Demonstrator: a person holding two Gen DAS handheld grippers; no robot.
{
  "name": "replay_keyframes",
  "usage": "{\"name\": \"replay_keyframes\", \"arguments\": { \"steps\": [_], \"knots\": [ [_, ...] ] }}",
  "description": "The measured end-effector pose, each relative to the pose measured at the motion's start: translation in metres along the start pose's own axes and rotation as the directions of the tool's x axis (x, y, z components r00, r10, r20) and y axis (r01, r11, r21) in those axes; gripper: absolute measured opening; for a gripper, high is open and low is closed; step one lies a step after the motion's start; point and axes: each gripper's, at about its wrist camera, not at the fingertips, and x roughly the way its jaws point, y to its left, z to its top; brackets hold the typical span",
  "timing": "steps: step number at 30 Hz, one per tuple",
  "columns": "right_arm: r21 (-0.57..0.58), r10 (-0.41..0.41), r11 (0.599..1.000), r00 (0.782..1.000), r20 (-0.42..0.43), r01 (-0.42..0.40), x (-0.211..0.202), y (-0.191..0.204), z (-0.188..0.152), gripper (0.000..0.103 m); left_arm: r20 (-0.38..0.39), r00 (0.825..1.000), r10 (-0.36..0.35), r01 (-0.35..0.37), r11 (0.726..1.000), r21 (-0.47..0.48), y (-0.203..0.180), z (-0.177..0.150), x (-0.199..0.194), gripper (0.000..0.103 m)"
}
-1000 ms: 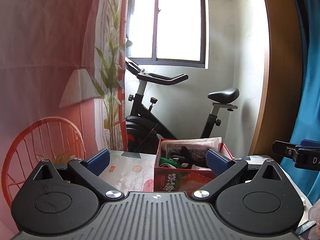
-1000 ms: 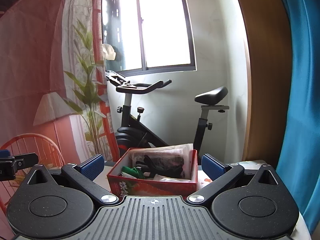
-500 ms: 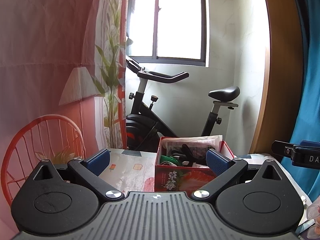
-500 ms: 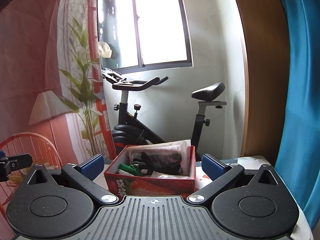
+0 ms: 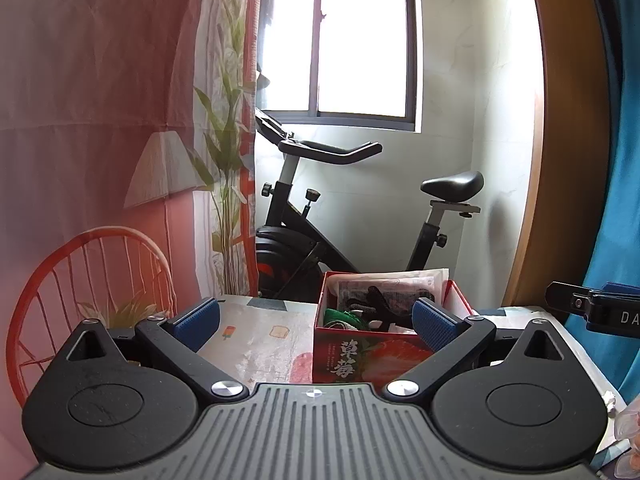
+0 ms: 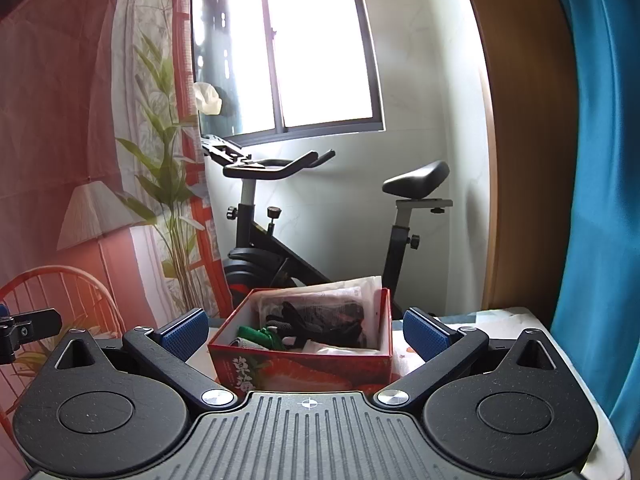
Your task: Organize soft objects
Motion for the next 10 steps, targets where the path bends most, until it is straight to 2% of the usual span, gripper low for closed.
{"name": "replay_keyframes", "arguments": {
  "steps": [10],
  "knots": [
    [0.000, -0.001, 1.000, 1.000, -0.001, 0.001, 0.0000, 0.0001, -0.0003, 0.103, -0.002, 1.000, 0.001, -0.001, 1.000, -0.001, -0.0030, -0.0015, 0.0002, 0.103]
  ]
}}
